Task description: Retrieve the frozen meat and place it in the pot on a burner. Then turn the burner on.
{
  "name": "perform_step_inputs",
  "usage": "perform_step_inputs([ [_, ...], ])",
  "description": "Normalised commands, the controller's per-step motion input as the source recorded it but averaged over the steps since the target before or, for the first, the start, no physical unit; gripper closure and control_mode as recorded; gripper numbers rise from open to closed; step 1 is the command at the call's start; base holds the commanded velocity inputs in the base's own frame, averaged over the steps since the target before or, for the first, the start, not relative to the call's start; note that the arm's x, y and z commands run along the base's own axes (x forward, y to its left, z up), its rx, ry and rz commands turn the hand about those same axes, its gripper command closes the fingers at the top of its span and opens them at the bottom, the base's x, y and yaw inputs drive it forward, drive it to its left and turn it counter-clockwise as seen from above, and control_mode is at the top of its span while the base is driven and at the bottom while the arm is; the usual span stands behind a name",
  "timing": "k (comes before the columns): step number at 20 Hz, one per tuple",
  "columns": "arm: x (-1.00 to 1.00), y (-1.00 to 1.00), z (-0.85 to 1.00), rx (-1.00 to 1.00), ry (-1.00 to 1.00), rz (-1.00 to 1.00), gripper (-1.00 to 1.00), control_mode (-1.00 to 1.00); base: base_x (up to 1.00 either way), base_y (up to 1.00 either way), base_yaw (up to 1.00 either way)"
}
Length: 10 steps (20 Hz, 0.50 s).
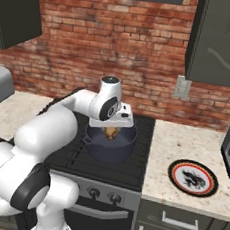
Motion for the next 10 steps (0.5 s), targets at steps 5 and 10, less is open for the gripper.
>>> perform_step_inputs([
  [5, 0.00, 0.11, -0.16, 0.00, 0.00, 0.00, 1.00, -1.00, 0.00, 0.00, 0.00],
  [10, 0.00, 0.10, -0.14, 0.00, 0.00, 0.00, -1.00, -1.00, 0.00, 0.00, 0.00],
])
